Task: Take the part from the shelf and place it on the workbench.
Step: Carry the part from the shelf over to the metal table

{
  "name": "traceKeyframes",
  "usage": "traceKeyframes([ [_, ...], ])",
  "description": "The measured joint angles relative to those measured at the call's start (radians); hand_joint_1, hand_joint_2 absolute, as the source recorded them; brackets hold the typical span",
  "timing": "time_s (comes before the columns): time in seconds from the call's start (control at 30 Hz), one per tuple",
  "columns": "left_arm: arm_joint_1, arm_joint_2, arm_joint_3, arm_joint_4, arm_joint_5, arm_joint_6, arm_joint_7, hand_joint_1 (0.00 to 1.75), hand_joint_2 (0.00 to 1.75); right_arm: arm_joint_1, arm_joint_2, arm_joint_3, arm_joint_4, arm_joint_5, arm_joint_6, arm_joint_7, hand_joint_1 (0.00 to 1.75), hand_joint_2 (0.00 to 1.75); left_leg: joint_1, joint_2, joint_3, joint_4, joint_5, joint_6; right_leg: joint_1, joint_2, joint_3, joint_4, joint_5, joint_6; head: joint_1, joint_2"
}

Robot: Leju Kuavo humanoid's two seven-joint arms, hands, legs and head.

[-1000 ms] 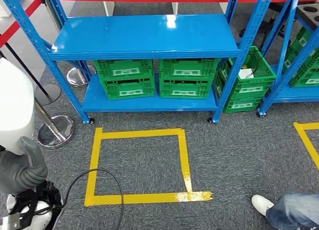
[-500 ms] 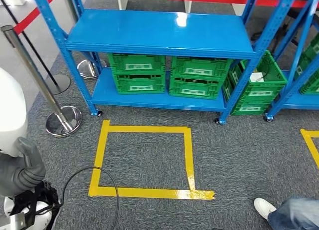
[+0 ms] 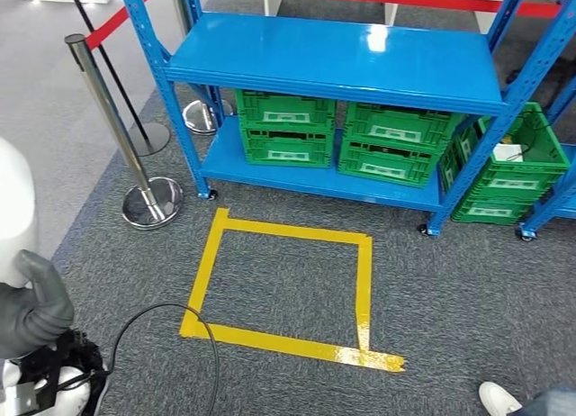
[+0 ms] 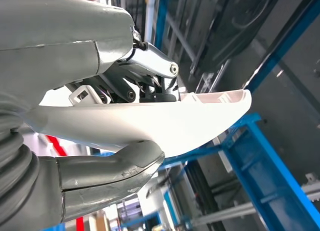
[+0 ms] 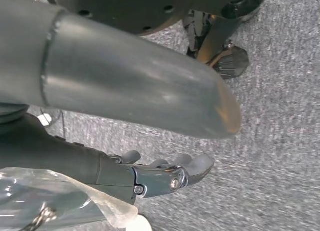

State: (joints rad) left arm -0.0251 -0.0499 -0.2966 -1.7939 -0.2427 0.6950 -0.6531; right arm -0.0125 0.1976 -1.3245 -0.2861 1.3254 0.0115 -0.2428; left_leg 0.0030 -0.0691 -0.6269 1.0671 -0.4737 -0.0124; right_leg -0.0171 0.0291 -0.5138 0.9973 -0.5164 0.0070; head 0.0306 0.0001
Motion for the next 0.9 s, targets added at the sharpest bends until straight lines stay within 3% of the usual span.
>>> traceKeyframes([
  [0.07,0.000,0.000,0.005,-0.002,0.000,0.000,0.000,1.75,1.75,0.001,0.000,-0.002,0.000,0.001,0.002,-0.001,0.00,0.00,0.001,0.041,-0.035,0.089,-0.058,-0.007,0.000,-0.022,-0.003,0.000,0.003,-0.004,-0.006,0.000],
  [0.13,0.000,0.000,0.006,-0.002,-0.001,0.000,0.000,1.75,1.75,0.002,0.000,-0.004,0.000,0.001,0.003,-0.001,0.00,0.00,0.003,0.051,-0.053,0.136,-0.083,-0.010,0.001,-0.031,-0.005,0.001,0.003,-0.004,-0.005,0.000],
  [0.37,0.000,0.000,0.006,-0.002,-0.001,0.000,0.000,1.75,1.75,0.002,0.000,-0.004,0.000,0.001,0.003,-0.001,0.00,0.00,0.003,0.052,-0.057,0.148,-0.089,-0.011,0.001,-0.033,-0.005,0.001,0.003,-0.004,-0.005,0.000],
  [0.47,0.001,0.000,0.006,-0.002,-0.001,0.000,0.000,1.75,1.75,0.002,0.000,-0.005,0.000,0.001,0.003,0.000,0.00,0.00,0.004,0.054,-0.069,0.178,-0.102,-0.012,0.002,-0.039,-0.006,0.001,0.003,-0.004,-0.006,0.000],
  [0.53,0.003,0.000,0.007,-0.002,0.000,0.000,0.000,1.75,1.75,0.003,-0.001,-0.006,0.000,0.002,0.003,0.000,0.00,0.00,0.005,0.057,-0.079,0.218,-0.111,-0.015,0.003,-0.058,-0.009,0.004,0.003,-0.004,-0.006,0.000],
  [0.6,0.004,0.000,0.008,-0.004,0.001,0.000,0.000,1.75,1.75,-0.001,-0.001,-0.011,0.000,0.004,0.005,-0.001,0.00,0.00,0.000,0.085,-0.004,0.099,-0.060,-0.003,0.007,-0.104,-0.011,0.007,0.003,0.001,-0.006,0.000],
  [0.63,0.003,0.000,0.010,-0.007,0.002,0.000,0.000,1.75,1.75,-0.004,-0.001,-0.013,0.000,0.007,0.006,-0.003,0.00,0.00,-0.002,0.092,0.036,0.018,-0.026,0.012,0.009,-0.105,-0.017,0.017,-0.007,0.010,-0.005,0.000],
  [0.67,0.002,-0.002,0.011,-0.011,0.002,0.000,0.000,1.75,1.75,-0.005,-0.001,-0.016,0.000,0.010,0.005,-0.003,0.00,0.00,-0.004,0.090,0.068,-0.058,0.005,0.029,0.010,-0.093,-0.048,0.085,-0.046,0.019,-0.002,0.000],
  [0.73,0.002,-0.006,0.015,-0.015,0.002,0.000,0.000,1.75,1.75,-0.004,-0.002,-0.019,0.000,0.011,0.001,0.000,0.00,0.00,-0.002,0.051,0.056,-0.068,0.021,0.050,0.009,-0.042,-0.118,0.237,-0.123,0.033,0.002,0.000],
  [0.77,0.003,-0.008,0.015,-0.015,0.002,0.000,0.000,1.75,1.75,-0.003,-0.002,-0.021,0.000,0.008,-0.001,0.003,0.00,0.00,-0.003,0.034,0.051,-0.068,0.024,0.051,0.008,-0.031,-0.139,0.290,-0.138,0.034,0.003,0.000],
  [0.8,0.003,-0.008,0.016,-0.015,0.002,0.000,0.000,1.75,1.75,-0.003,-0.003,-0.022,0.000,0.005,-0.002,0.005,0.00,0.00,-0.003,0.020,0.050,-0.067,0.026,0.049,0.007,-0.028,-0.123,0.260,-0.113,0.033,0.003,0.000],
  [0.83,0.003,-0.008,0.016,-0.015,0.001,0.000,0.000,1.75,1.75,-0.003,-0.005,-0.023,0.000,0.001,-0.003,0.007,0.00,0.00,-0.003,0.007,0.049,-0.064,0.027,0.048,0.006,-0.019,-0.091,0.197,-0.074,0.032,0.003,0.000],
  [0.9,0.002,-0.009,0.017,-0.015,0.001,0.000,0.000,1.75,1.75,-0.004,-0.008,-0.027,0.000,-0.004,-0.004,0.009,0.00,0.00,-0.004,-0.017,0.043,-0.056,0.028,0.042,0.000,0.029,-0.026,0.063,-0.022,0.029,0.002,0.000],
])
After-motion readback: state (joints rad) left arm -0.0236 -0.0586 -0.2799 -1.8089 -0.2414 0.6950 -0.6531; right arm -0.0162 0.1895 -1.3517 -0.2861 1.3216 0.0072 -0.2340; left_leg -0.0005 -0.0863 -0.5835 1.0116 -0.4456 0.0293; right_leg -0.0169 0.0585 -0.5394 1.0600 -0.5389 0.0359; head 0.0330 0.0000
